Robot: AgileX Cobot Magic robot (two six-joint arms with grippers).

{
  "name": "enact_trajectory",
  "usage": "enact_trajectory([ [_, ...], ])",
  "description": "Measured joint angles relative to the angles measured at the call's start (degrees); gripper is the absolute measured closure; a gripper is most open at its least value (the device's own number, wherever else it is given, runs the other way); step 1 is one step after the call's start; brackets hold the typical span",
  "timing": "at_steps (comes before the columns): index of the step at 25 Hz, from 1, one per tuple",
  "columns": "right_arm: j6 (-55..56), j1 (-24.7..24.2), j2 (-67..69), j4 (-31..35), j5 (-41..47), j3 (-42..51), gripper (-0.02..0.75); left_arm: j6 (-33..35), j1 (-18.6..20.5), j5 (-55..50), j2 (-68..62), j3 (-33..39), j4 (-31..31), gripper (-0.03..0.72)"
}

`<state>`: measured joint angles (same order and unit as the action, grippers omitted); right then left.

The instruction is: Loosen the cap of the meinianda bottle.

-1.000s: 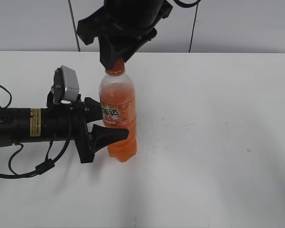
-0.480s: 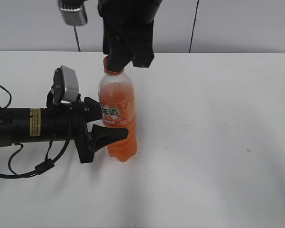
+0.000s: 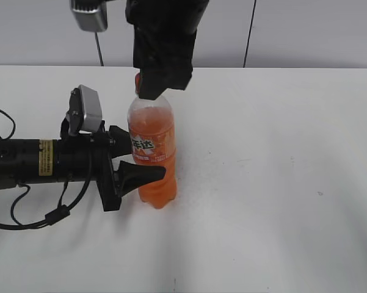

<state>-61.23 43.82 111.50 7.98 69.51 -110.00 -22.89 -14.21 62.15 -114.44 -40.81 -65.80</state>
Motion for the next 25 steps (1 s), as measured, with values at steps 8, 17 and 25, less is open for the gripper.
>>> enact_trajectory([
  [8, 52.5, 0.0, -2.2, -1.5, 0.1, -0.1, 0.265, 0.0, 0.0, 0.0, 0.0, 0.0, -0.2, 0.272],
  [17, 67.3, 0.0, -1.7, -1.4, 0.3, -0.1, 0.302, 0.1, 0.0, 0.2, -0.1, 0.0, -0.2, 0.272],
  [25, 67.5, 0.0, -0.1, -0.2, 0.3, 0.2, 0.309, 0.1, 0.0, 0.2, -0.1, 0.0, -0.2, 0.272],
])
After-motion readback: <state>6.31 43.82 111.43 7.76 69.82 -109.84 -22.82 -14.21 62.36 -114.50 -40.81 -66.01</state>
